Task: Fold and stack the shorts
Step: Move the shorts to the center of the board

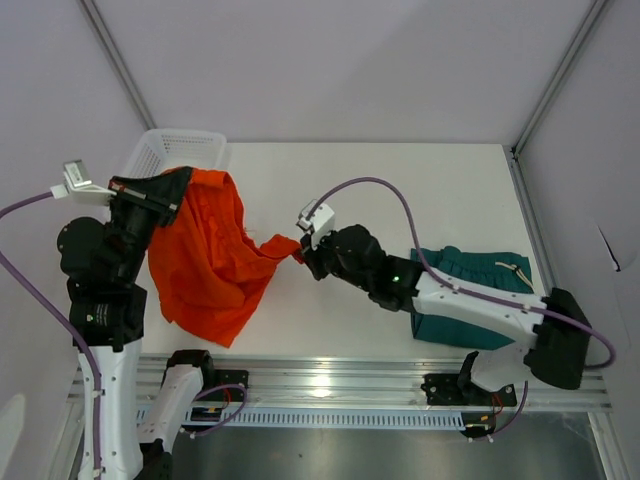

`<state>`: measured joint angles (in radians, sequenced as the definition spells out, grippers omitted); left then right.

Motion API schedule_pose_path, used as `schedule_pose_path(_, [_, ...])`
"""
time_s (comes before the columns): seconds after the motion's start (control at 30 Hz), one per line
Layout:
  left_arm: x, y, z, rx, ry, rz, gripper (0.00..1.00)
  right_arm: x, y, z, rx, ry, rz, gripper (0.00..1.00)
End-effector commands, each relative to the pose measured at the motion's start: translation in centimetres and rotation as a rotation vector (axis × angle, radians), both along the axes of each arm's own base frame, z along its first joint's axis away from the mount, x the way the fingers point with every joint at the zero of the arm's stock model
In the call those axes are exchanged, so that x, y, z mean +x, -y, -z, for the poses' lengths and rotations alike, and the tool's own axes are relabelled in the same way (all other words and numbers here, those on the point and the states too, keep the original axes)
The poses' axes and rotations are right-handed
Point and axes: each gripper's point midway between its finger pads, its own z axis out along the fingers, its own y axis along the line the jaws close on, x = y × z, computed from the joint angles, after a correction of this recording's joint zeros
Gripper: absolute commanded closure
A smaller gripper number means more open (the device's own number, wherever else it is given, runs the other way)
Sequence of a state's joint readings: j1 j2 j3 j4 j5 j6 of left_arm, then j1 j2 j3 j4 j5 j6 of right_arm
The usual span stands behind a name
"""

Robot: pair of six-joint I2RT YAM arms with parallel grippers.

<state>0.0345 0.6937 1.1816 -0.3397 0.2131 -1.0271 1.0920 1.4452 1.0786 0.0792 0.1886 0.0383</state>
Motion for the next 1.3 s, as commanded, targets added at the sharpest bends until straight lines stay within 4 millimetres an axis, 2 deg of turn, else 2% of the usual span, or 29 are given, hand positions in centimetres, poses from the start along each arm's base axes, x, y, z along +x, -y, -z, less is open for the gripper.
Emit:
schedule_pose_path(0.0, [-3.3, 0.5, -5.8, 0.035, 0.181, 0.021, 1.0, -5.0, 1.7, -5.0, 0.022, -0.009, -0.2, 1.0])
schedule_pose_path(0.03, [-3.6, 0.5, -6.2, 0.04, 0.19, 0.019, 1.0, -6.4, 2.3, -5.1, -0.003, -0.036, -0.241, 1.0])
schedule_pose_path(0.07, [-4.9, 0.6, -7.6, 0.048, 0.228, 0.019, 1.0, -7.5, 2.5, -6.6, 0.017, -0.031, -0.276, 1.0])
schedule_pose_path(0.1, [-5.3, 0.6, -7.9, 0.049, 0.237, 0.017, 1.0, -8.8, 3.2, -8.5, 0.047, -0.02, -0.312, 1.0])
schedule_pose_path(0.13, [-5.6, 0.4, -8.2, 0.051, 0.247, 0.008, 1.0, -9.7, 3.8, -8.7, 0.033, -0.036, -0.336, 1.0])
schedule_pose_path(0.2, [-6.9, 0.3, -9.6, 0.06, 0.29, -0.004, 1.0, -11.8, 4.2, -10.8, 0.059, -0.039, -0.412, 1.0])
schedule_pose_path(0.27, [-7.5, -0.1, -10.4, 0.066, 0.318, -0.034, 1.0, -13.3, 4.9, -10.7, 0.03, -0.08, -0.458, 1.0])
schedule_pose_path(0.3, [-7.8, -0.2, -10.9, 0.069, 0.33, -0.042, 1.0, -14.2, 4.9, -11.3, 0.033, -0.09, -0.494, 1.0])
schedule_pose_path(0.33, [-7.9, -0.3, -11.1, 0.072, 0.334, -0.045, 1.0, -15.1, 5.1, -10.5, 0.0, -0.127, -0.518, 1.0])
schedule_pose_path(0.47, [-8.0, -0.2, -11.8, 0.08, 0.341, -0.042, 1.0, -18.2, 5.1, -10.3, -0.031, -0.188, -0.61, 1.0])
schedule_pose_path(0.5, [-8.2, -0.3, -12.0, 0.08, 0.349, -0.047, 1.0, -18.8, 5.1, -10.8, -0.028, -0.186, -0.628, 1.0])
schedule_pose_path(0.53, [-8.5, -0.3, -12.2, 0.081, 0.355, -0.052, 1.0, -20.1, 5.2, -10.5, -0.048, -0.198, -0.661, 1.0])
schedule_pose_path(0.67, [-9.6, -1.1, -13.0, 0.101, 0.392, -0.105, 1.0, -21.5, 5.4, -10.9, -0.076, -0.211, -0.692, 1.0])
schedule_pose_path(0.73, [-8.4, -1.1, -12.3, 0.099, 0.369, -0.102, 1.0, -20.3, 5.6, -10.2, -0.113, -0.203, -0.635, 1.0])
schedule_pose_path(0.8, [-6.0, -0.6, -11.1, 0.091, 0.335, -0.064, 1.0, -17.5, 5.7, -9.0, -0.138, -0.244, -0.556, 1.0])
schedule_pose_path(0.83, [-5.2, -0.3, -11.2, 0.068, 0.349, -0.042, 1.0, -16.5, 6.0, -8.5, -0.154, -0.271, -0.532, 1.0])
schedule_pose_path(0.87, [-2.2, -0.2, -8.7, 0.058, 0.275, -0.025, 1.0, -14.2, 6.5, -7.8, -0.154, -0.302, -0.473, 1.0])
schedule_pose_path(0.93, [-0.2, 0.2, -7.7, 0.04, 0.261, 0.006, 1.0, -11.3, 7.0, -6.3, -0.166, -0.365, -0.394, 1.0])
schedule_pose_path(0.97, [1.6, 0.2, -6.3, 0.032, 0.252, 0.008, 1.0, -10.3, 7.4, -5.5, -0.16, -0.415, -0.384, 1.0])
schedule_pose_path(1.0, [3.6, 0.1, -5.2, 0.023, 0.221, 0.008, 1.0, -7.2, 8.6, -4.8, -0.144, -0.453, -0.3, 1.0])
schedule_pose_path(1.03, [5.1, 0.2, -4.1, 0.01, 0.206, 0.017, 1.0, -5.9, 8.8, -3.5, -0.158, -0.493, -0.276, 1.0])
schedule_pose_path(1.07, [6.1, 0.4, -4.4, 0.006, 0.243, 0.026, 1.0, -4.8, 9.1, -3.0, -0.154, -0.511, -0.247, 1.0])
schedule_pose_path(1.1, [9.2, 0.7, -1.9, 0.001, 0.182, 0.04, 1.0, -2.9, 10.0, -2.5, -0.145, -0.537, -0.189, 1.0])
schedule_pose_path(1.13, [10.5, 1.9, -0.6, -0.004, 0.162, 0.073, 1.0, -1.6, 10.1, -1.2, -0.156, -0.584, -0.158, 1.0])
schedule_pose_path(1.17, [12.0, 2.4, 0.3, -0.006, 0.147, 0.079, 1.0, -0.7, 10.3, -0.9, -0.149, -0.607, -0.135, 1.0])
schedule_pose_path(1.2, [13.1, 3.9, 0.6, -0.006, 0.174, 0.111, 1.0, 1.4, 11.5, -0.5, -0.125, -0.625, -0.072, 1.0])
schedule_pose_path(1.23, [16.5, 4.8, 3.8, -0.002, 0.106, 0.12, 1.0, 2.8, 12.1, 0.6, -0.108, -0.684, -0.021, 1.0])
schedule_pose_path(1.27, [18.0, 5.7, 5.1, -0.002, 0.086, 0.134, 1.0, 4.2, 12.9, 1.1, -0.089, -0.714, 0.026, 1.0])
